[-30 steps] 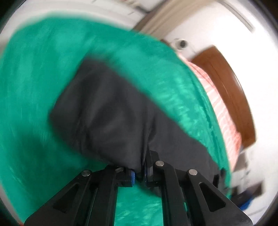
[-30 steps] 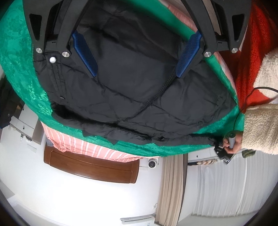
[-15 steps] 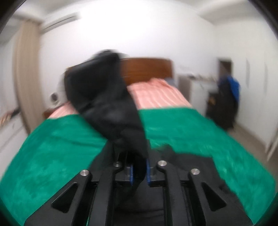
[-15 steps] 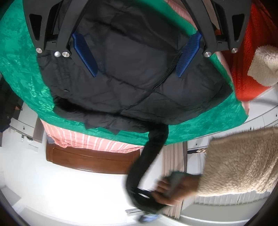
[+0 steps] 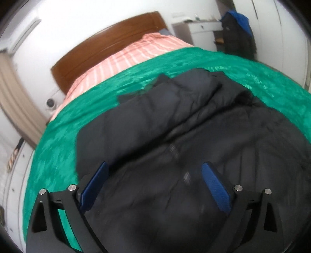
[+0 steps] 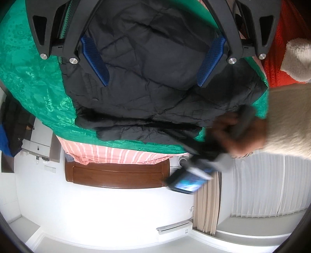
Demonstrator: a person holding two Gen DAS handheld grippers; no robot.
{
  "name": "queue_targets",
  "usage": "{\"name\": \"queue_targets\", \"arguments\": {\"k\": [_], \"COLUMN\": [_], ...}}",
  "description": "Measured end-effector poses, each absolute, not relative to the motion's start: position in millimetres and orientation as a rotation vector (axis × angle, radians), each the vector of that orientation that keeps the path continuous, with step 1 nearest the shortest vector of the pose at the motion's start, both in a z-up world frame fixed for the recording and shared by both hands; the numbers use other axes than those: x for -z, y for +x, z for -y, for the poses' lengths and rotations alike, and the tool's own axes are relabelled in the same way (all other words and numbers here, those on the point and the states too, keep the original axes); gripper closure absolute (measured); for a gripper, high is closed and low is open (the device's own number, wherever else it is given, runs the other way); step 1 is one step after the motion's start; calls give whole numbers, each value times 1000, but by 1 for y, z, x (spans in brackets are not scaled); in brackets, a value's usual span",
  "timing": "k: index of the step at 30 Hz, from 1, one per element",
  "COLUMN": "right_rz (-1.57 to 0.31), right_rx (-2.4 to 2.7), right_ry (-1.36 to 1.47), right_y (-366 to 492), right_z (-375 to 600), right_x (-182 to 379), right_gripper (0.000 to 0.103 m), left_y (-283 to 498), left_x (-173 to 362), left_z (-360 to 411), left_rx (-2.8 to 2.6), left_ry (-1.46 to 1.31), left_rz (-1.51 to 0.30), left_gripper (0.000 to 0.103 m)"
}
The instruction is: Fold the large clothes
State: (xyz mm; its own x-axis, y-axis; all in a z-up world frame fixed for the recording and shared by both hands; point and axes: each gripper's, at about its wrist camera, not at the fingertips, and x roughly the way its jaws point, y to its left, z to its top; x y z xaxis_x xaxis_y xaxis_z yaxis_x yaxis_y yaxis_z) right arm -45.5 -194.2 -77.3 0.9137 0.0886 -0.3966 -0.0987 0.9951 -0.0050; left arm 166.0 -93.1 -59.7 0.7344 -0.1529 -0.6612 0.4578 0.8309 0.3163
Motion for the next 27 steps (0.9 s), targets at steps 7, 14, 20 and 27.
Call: {"name": "queue_targets", "arguments": {"k": [7,14,20,27], "right_rz": [-398,-335,-520,-537], "right_rx": [-106,-8,75,107], "right_ry": [-33,2,142,96], "right_y": [-32,9,39,45], "right_z": [189,215,249,239], "right_x": [70,56,122,140], "right_gripper": [12,11,11,7], "left_y": [138,173,184,187], "left_x": [50,92,156,164], "left_z": [47,25,10,0], "left_rx": [237,149,152,190], "left_ry": [323,192,170,103], "left_rz": [-573,-572,-691,-700], "left_gripper": [0,0,0,0]}}
